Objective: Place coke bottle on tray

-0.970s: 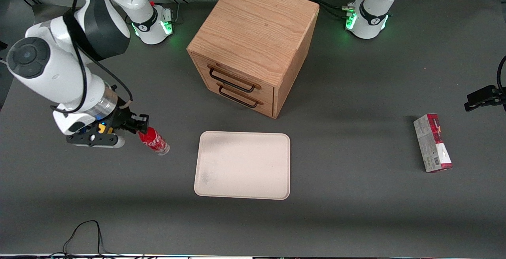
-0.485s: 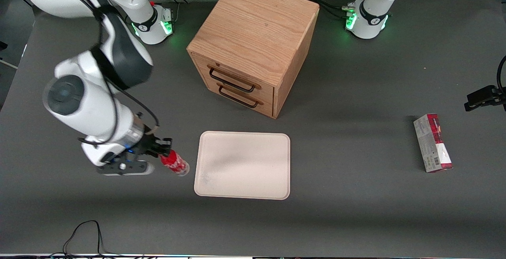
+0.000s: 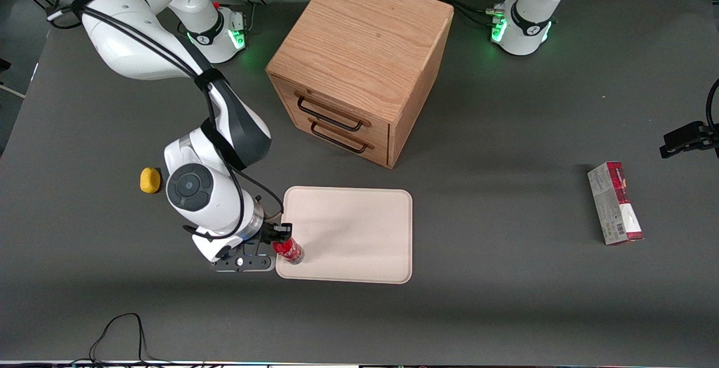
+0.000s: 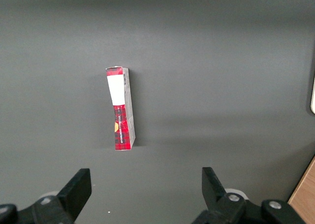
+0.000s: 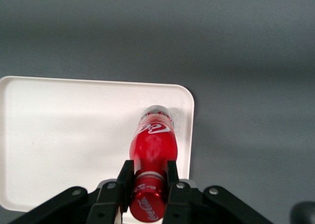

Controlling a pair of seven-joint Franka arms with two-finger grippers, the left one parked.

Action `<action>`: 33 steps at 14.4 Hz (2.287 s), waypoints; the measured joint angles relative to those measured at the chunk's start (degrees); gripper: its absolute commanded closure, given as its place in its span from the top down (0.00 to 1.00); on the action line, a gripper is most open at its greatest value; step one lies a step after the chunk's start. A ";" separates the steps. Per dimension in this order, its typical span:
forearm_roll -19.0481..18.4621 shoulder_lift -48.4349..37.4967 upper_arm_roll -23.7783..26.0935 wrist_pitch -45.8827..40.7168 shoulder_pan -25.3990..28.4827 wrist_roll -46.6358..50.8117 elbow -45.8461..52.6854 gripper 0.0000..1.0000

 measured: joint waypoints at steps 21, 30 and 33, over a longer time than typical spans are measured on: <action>6.32 -15.84 -8.52 -2.33 -2.04 -5.70 -13.17 1.00; 15.51 -42.95 -23.00 -14.04 -3.56 -15.60 -30.63 1.00; 15.53 -49.02 -23.77 -18.06 -3.55 -17.71 -34.71 1.00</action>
